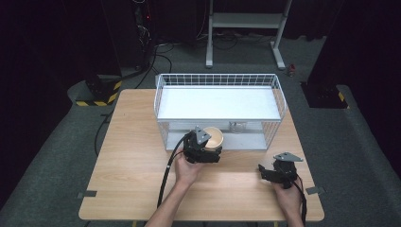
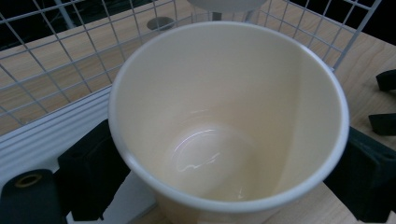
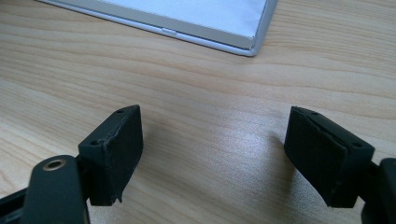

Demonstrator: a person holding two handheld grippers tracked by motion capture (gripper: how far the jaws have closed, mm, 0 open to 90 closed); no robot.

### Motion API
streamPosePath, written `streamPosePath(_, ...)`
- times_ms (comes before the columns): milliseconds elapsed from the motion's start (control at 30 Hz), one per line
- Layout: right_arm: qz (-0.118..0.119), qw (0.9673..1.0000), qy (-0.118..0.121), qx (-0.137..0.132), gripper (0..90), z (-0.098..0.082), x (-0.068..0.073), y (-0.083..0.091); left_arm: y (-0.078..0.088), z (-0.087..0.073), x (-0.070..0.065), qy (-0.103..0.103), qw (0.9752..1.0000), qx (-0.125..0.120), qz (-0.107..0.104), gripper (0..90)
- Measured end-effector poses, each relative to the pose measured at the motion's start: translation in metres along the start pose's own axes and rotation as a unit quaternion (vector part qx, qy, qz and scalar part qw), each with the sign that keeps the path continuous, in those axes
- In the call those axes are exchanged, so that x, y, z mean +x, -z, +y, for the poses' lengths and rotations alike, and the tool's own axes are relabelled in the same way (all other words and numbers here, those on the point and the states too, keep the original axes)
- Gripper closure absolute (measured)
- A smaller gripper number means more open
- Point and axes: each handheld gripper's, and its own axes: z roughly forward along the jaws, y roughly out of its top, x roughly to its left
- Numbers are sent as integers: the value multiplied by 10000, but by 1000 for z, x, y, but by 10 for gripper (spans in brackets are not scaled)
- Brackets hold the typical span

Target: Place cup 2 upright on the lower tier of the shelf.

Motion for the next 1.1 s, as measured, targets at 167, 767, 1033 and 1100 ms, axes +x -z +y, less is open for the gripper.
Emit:
streamPosePath(167,2,10000,0,1,197,0,0,0,-8,5,1,-4,10000,37,84,98)
streamPosePath(767,2,10000,0,0,197,0,0,0,-29,0,7,26,9990,175,409,97)
streamPosePath(1033,2,10000,1,0,197,0,0,0,-37,-3,8,35,9989,162,445,97)
streamPosePath(1100,1,10000,0,0,197,0,0,0,-40,-5,9,35,9988,208,450,97)
